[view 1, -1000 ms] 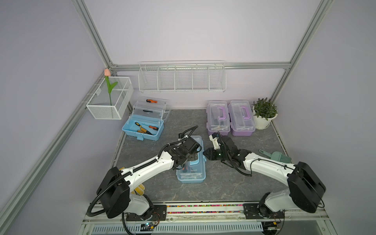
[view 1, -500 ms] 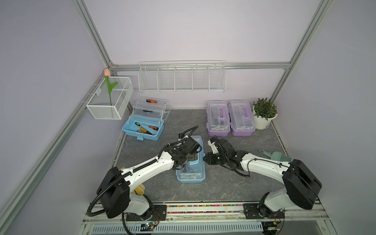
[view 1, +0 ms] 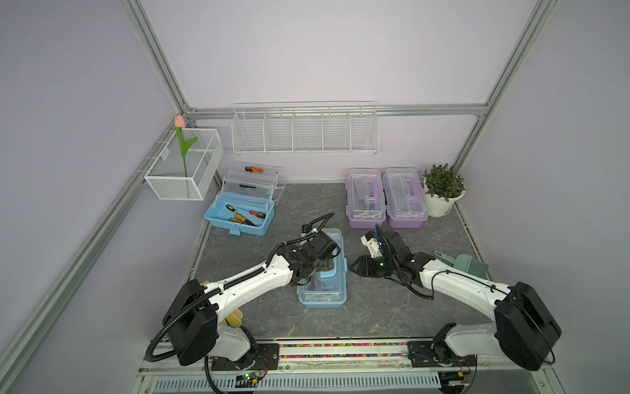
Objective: Close toolboxes
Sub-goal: Fasten the toolbox latch on the toolbox.
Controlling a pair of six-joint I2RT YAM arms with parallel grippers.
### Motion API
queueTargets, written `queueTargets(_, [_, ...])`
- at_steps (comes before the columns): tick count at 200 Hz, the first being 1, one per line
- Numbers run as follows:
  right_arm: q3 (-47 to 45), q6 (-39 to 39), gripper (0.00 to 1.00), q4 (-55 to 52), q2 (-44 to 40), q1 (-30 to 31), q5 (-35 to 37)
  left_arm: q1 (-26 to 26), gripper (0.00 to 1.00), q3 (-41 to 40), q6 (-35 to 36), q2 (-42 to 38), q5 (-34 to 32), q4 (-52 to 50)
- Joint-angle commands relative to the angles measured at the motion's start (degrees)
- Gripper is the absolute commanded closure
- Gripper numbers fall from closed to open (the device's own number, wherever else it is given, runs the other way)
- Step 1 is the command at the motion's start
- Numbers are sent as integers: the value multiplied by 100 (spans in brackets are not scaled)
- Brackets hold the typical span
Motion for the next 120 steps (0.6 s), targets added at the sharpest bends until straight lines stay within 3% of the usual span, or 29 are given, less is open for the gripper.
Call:
queueTargets(1, [-24, -53, 53, -184, 16, 104, -24, -84, 6, -127, 116, 226, 331, -623])
queueTargets(120, [1086, -427, 51, -660, 1107, 243, 400, -84, 6, -137, 148, 248, 368, -560])
